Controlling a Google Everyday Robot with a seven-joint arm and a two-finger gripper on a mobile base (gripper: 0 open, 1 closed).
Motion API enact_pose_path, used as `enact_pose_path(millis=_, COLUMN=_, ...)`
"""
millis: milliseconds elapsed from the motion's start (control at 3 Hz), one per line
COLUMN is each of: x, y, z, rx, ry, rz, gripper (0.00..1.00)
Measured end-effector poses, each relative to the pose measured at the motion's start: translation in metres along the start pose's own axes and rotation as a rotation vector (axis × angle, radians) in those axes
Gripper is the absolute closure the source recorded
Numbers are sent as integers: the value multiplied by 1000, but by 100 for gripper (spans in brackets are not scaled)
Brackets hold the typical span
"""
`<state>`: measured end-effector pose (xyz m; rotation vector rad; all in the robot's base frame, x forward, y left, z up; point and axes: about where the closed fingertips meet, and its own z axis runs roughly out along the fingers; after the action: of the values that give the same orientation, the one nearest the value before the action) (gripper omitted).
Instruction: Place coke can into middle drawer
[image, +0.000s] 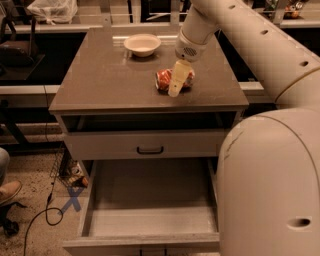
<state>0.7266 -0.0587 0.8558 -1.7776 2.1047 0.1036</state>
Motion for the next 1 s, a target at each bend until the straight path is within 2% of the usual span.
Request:
enact_pose_path(millis=333, x=-4, y=1, z=13, rx=-17, ry=8, rz=-4, gripper=18)
enact_pose_path(millis=667, x=-6, y=5, z=23, rx=-23, ry=17, rz=-6, gripper=49)
enact_pose_path(millis=1000, x=-4, y=10, z=24, rx=-23, ry=15, rz=-2, gripper=72)
